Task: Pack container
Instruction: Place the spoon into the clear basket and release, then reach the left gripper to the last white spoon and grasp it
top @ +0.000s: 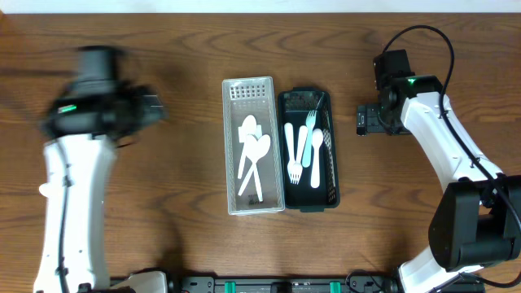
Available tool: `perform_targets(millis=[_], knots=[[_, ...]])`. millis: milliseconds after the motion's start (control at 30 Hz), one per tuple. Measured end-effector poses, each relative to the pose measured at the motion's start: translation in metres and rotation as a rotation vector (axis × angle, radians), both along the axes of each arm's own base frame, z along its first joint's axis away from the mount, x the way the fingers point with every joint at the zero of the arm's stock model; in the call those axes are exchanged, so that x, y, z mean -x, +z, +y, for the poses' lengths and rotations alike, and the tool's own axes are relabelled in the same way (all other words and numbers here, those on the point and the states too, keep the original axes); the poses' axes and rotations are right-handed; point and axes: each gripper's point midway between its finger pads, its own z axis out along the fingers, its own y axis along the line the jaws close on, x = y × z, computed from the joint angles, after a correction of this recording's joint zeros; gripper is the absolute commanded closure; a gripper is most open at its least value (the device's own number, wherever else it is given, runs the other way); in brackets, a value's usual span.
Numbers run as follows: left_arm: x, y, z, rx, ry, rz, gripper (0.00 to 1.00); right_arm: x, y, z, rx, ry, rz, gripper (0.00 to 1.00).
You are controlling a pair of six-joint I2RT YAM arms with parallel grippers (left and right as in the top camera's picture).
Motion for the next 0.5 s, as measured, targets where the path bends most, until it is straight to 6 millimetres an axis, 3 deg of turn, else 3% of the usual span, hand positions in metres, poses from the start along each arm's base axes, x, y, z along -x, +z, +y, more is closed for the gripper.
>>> perform_targets(millis=[133,233,333,500], knots=[[0.030,-0.012,0.082,0.027,0.314,0.030,0.10,0.001,0.000,0.000,0.000,0.000,0.002,0.01],[0.056,-0.035,0.121,0.068,0.492,0.083,0.09,0.001,0.000,0.000,0.001,0.000,0.002,0.01],[0.079,-0.064,0.154,0.112,0.640,0.148,0.09,0.001,0.000,0.000,0.001,0.001,0.003,0.01],[0.103,-0.107,0.187,0.175,0.773,0.246,0.09,0.001,0.000,0.000,0.001,0.001,0.003,0.01]])
